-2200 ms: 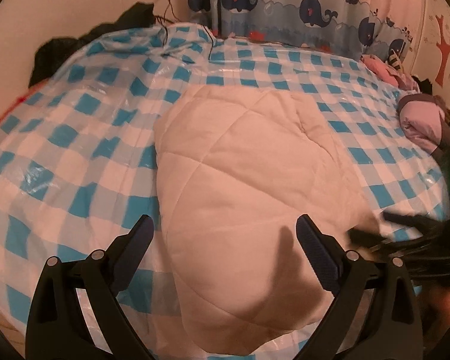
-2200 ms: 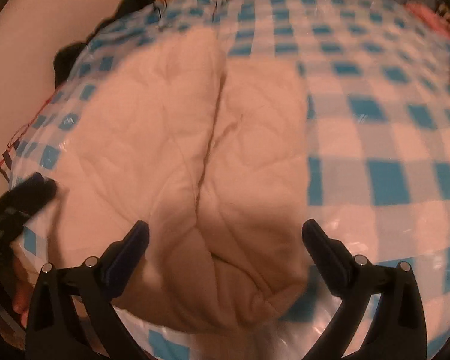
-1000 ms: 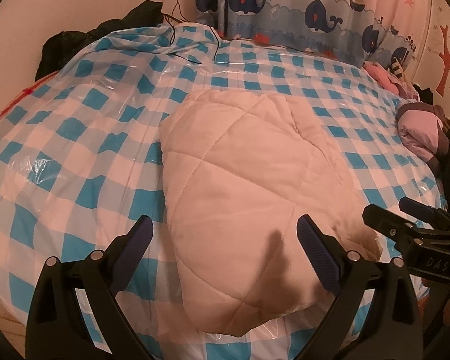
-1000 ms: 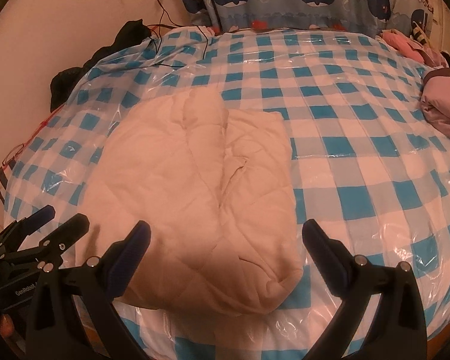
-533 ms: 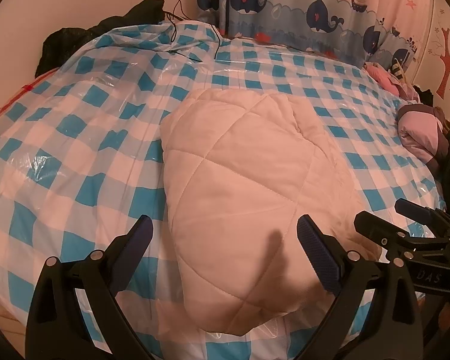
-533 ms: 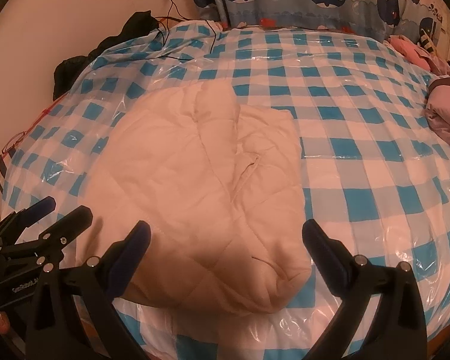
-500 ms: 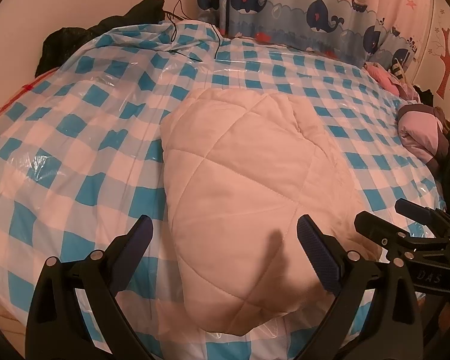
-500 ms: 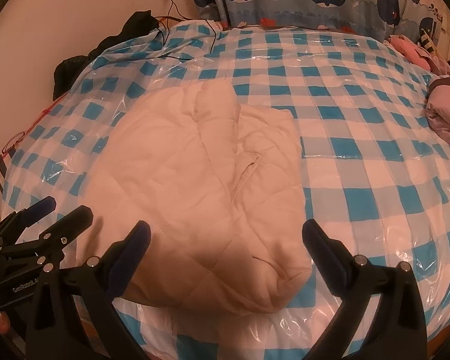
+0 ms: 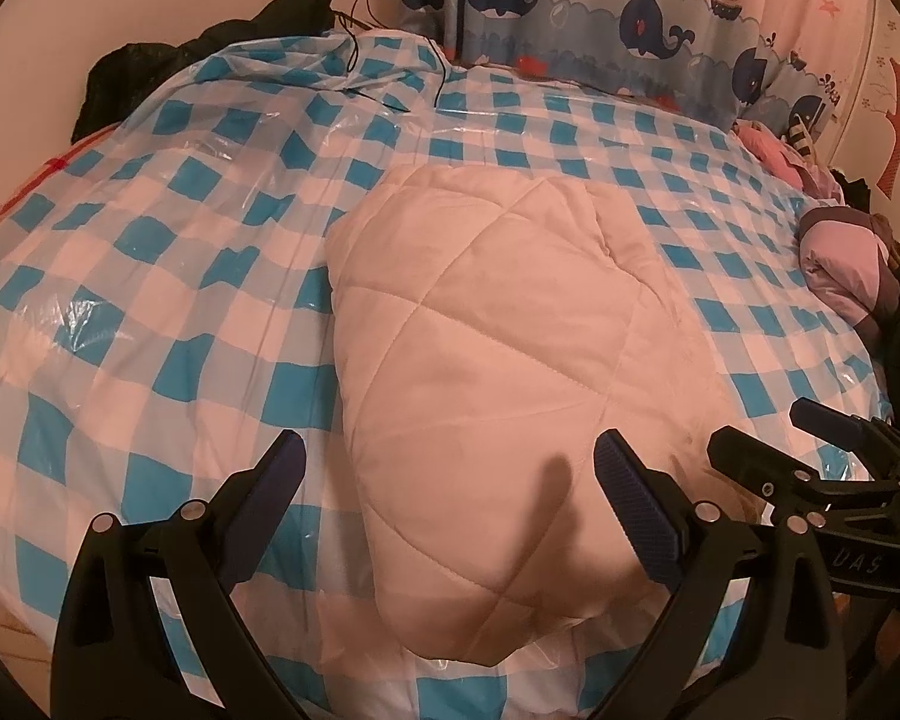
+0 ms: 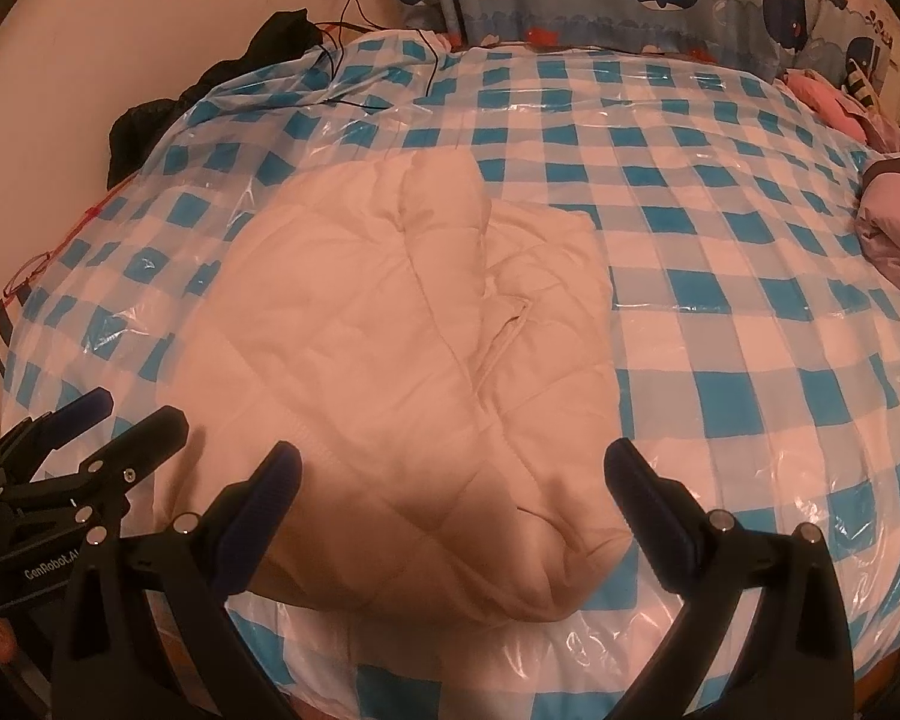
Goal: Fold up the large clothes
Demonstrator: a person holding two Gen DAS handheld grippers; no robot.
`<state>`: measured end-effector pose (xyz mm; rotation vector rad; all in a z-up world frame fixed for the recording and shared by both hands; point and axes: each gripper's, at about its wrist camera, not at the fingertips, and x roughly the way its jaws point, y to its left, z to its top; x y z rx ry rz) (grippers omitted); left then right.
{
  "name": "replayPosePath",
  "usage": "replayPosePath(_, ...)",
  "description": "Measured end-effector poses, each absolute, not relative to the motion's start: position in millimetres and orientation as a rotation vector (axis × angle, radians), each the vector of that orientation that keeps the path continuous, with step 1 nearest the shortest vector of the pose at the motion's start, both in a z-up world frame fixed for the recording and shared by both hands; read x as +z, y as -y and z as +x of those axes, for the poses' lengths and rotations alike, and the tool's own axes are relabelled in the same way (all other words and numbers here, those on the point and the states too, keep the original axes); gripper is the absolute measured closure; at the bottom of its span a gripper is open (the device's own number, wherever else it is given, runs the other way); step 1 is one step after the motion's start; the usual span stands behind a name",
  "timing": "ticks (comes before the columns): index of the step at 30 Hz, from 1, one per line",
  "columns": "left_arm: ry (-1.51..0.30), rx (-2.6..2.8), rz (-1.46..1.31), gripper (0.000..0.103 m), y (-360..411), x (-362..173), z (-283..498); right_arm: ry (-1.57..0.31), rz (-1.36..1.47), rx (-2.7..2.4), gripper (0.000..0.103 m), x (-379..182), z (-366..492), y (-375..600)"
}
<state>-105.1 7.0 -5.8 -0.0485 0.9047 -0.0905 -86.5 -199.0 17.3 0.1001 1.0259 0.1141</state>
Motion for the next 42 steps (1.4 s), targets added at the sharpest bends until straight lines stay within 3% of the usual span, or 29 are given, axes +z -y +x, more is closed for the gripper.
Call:
replayPosePath(29,-0.884,-0.032,0.008,0.008,-6.9,-6.8,-99.0,-1.026,0.101,0.116,0.006,17.9,-86.6,200.8)
replayPosePath(42,-0.957,-0.036,-0.018,0.008,-12.9,-11.8,-91.0,-1.028,0.101,0.117,0.006,17.9,-86.9,203.5)
